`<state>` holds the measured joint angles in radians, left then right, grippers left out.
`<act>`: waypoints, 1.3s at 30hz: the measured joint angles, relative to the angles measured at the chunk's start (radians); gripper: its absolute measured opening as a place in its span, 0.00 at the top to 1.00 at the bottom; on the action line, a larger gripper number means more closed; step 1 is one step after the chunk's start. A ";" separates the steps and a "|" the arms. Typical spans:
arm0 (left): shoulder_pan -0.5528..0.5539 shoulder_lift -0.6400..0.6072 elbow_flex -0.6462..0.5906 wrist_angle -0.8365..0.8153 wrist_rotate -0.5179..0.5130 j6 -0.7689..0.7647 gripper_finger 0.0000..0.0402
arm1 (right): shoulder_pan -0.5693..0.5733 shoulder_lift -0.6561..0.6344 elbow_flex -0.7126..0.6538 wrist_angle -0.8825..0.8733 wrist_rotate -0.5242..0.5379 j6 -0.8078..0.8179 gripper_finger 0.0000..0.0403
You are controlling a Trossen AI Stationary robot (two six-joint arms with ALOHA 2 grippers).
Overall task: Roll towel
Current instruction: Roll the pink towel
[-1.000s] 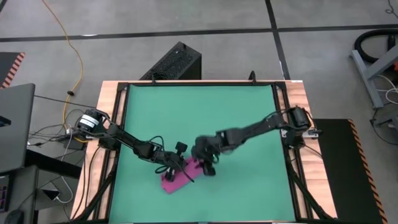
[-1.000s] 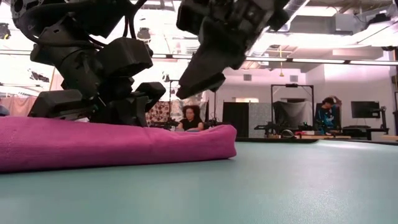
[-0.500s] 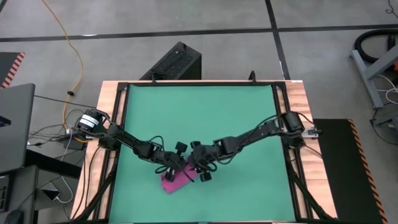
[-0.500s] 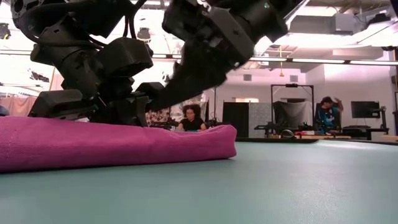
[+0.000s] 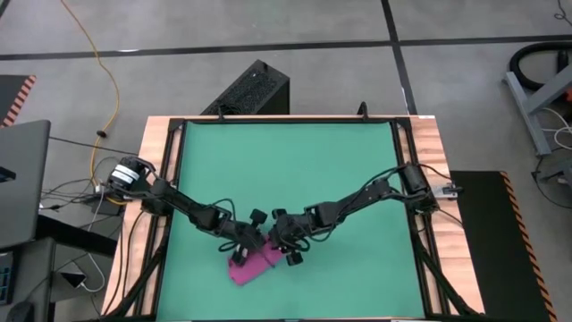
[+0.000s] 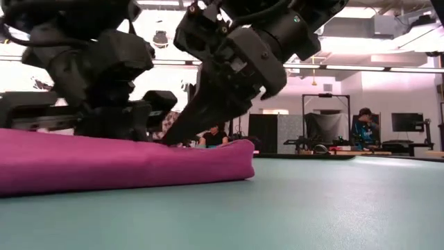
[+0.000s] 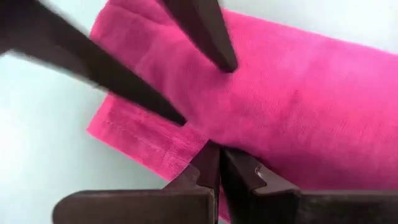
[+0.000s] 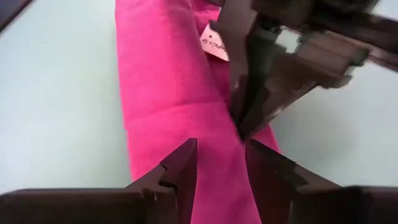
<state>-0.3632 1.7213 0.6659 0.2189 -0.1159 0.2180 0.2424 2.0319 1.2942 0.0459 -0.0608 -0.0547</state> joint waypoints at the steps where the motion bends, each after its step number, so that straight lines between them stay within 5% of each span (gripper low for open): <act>1: -0.004 -0.001 0.000 0.003 -0.017 0.013 1.00 | 0.000 0.000 0.000 0.002 -0.014 -0.005 0.62; 14: -0.005 -0.012 0.001 -0.038 0.041 0.110 1.00 | 0.006 0.000 0.000 -0.026 -0.066 -0.057 0.65; 22: -0.019 -0.070 0.048 -0.195 -0.030 0.170 1.00 | 0.022 -0.001 0.000 0.040 -0.041 -0.093 0.64; 39: -0.113 -0.116 0.048 -0.232 -0.049 0.153 1.00 | 0.039 -0.002 0.000 0.150 -0.095 -0.159 0.65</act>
<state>-0.4761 1.6050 0.7143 -0.0132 -0.1650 0.3713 0.2817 2.0300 1.2945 0.1961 -0.1555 -0.2135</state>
